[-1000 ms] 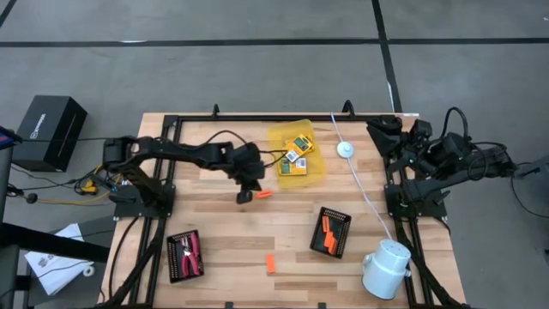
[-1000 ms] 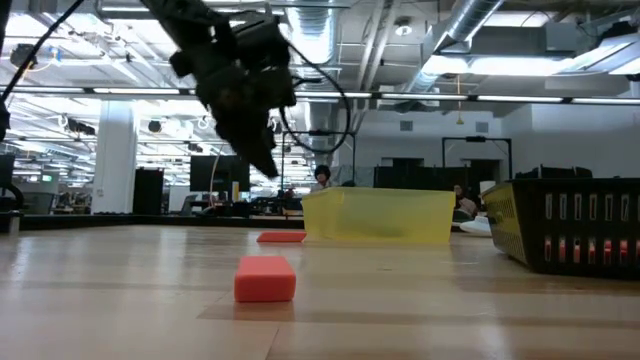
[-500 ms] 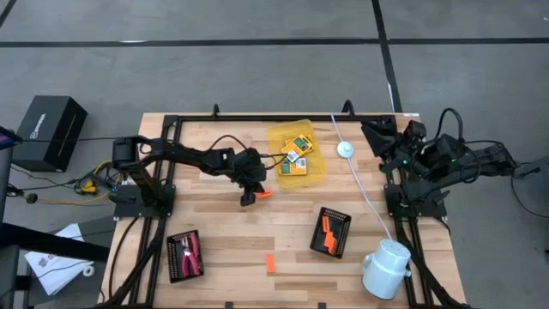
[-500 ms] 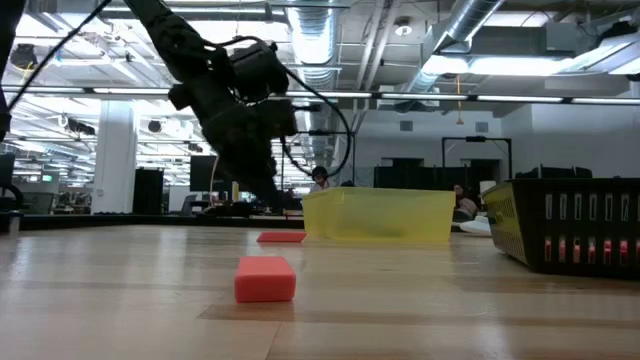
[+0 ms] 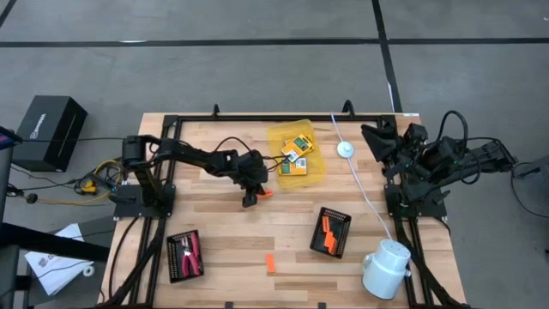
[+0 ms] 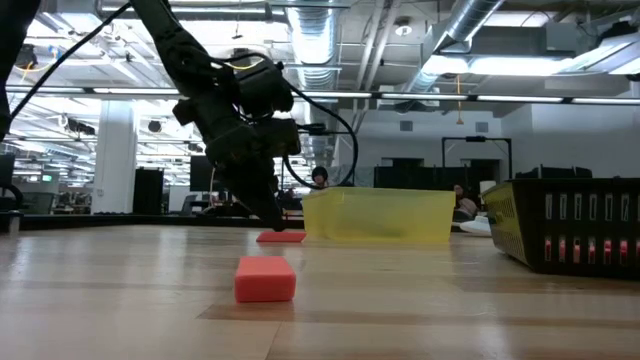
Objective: Pick & Place School Supplies
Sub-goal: Put the orange eraser into the right black bin
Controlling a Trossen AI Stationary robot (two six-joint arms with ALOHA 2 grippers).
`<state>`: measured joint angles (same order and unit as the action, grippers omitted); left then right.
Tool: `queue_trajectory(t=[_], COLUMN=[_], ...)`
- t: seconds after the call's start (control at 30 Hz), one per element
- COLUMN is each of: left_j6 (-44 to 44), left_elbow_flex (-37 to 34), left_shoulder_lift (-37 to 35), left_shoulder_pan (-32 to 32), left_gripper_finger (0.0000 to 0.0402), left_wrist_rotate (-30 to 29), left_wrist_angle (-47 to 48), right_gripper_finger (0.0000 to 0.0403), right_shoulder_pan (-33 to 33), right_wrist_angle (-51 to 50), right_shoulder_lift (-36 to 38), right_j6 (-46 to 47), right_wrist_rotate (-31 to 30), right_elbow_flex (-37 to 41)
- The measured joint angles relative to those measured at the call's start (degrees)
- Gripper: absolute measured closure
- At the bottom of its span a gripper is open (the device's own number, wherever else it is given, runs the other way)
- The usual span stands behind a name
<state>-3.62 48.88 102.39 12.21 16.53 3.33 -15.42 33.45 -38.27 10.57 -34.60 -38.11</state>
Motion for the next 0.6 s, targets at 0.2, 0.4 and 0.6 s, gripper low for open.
queue_trajectory(t=[0.2, 0.4, 0.6], left_j6=[-0.02, -0.35, -0.42], left_elbow_flex=[-0.13, -0.15, -0.15], left_shoulder_lift=[-0.75, -0.74, -0.74], left_shoulder_pan=[1.81, 4.19, 5.65], left_gripper_finger=[0.0401, 0.0401, 0.0401], left_wrist_rotate=[-0.21, -1.0, 0.89], left_wrist_angle=[0.19, 0.35, 0.3], right_gripper_finger=[0.0291, 0.0291, 0.0291], right_shoulder_pan=[0.07, 0.07, 0.07], right_wrist_angle=[0.0, 0.0, 0.0], right_shoulder_lift=[0.01, 0.01, 0.01], right_j6=[-0.02, -0.07, -0.07], right_wrist_rotate=[-0.16, -0.16, -0.16], right_elbow_flex=[0.0, 0.0, 0.0])
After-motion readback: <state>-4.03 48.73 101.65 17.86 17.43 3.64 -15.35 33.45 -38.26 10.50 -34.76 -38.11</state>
